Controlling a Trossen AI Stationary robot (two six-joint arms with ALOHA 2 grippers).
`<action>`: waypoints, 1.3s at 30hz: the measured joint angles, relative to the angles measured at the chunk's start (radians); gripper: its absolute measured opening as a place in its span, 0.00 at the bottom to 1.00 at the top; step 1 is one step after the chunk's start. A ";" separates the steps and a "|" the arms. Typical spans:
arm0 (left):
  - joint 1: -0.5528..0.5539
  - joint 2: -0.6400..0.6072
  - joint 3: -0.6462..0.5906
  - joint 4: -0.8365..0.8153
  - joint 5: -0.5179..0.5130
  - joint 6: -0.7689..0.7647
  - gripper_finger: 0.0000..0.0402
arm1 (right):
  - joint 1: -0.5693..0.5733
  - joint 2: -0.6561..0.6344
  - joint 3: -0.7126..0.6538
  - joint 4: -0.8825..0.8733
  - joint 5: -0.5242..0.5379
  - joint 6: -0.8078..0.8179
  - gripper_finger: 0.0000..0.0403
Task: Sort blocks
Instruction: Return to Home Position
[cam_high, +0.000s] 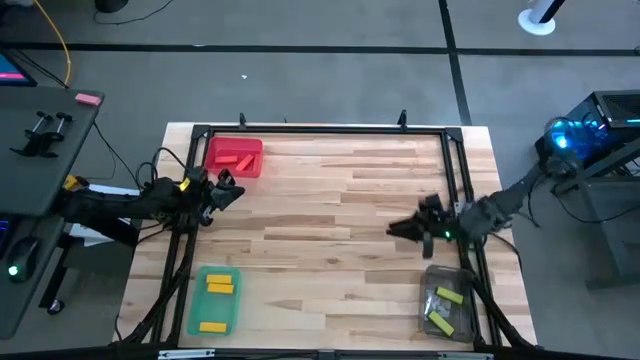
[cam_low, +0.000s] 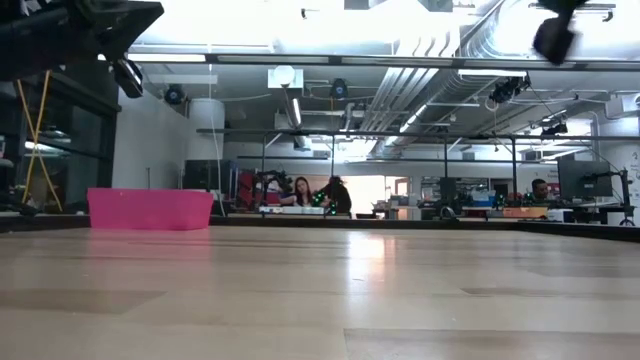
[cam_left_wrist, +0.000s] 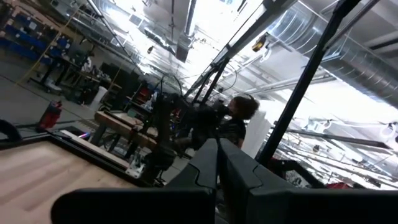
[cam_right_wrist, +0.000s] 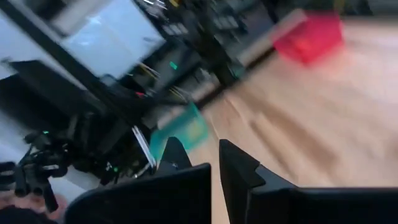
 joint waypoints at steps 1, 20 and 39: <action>0.000 0.000 0.000 0.000 0.000 0.000 0.00 | -0.066 -0.017 -0.026 0.067 -0.079 -0.084 0.00; 0.000 0.000 0.000 0.000 0.000 0.001 0.00 | -0.338 -0.289 -0.478 0.631 -0.445 -0.403 0.00; 0.000 0.000 0.000 -0.018 0.000 0.001 0.00 | -0.544 -0.340 -0.518 0.218 -0.530 -0.560 0.00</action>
